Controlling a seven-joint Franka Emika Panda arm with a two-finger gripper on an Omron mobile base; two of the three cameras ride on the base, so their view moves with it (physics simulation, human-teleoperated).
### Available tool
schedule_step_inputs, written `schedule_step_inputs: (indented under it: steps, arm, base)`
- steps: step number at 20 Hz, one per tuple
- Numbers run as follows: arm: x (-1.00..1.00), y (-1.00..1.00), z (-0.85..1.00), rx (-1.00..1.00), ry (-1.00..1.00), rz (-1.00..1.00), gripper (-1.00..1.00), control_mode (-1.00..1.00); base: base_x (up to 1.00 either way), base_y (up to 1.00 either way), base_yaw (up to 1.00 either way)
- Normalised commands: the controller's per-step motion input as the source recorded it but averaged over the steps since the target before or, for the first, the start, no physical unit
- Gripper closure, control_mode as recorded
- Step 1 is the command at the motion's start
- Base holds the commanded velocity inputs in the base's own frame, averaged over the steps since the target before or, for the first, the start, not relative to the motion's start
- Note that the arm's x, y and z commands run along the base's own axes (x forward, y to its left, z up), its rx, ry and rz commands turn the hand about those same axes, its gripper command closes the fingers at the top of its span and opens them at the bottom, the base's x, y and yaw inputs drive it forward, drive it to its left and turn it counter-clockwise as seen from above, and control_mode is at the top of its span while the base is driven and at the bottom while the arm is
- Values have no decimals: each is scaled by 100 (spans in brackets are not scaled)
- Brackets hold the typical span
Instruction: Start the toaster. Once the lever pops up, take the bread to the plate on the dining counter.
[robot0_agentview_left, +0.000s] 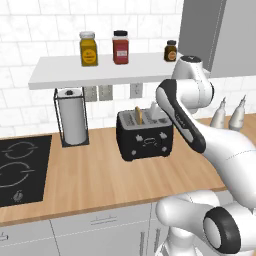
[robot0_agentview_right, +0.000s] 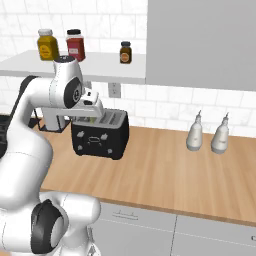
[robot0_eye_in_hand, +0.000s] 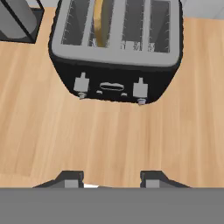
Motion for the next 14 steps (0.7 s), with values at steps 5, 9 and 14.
schedule_step_inputs:
  steps: [5,9,14]
  arm:
    - [-11,22,-8,0,2,0,-100,-100]
    - [-3,69,-19,0,5,0,-100,-100]
    - [0,63,-26,0,5,0,-100,-100]
  base:
    - [0,0,0]
    - [0,0,0]
    - [0,0,0]
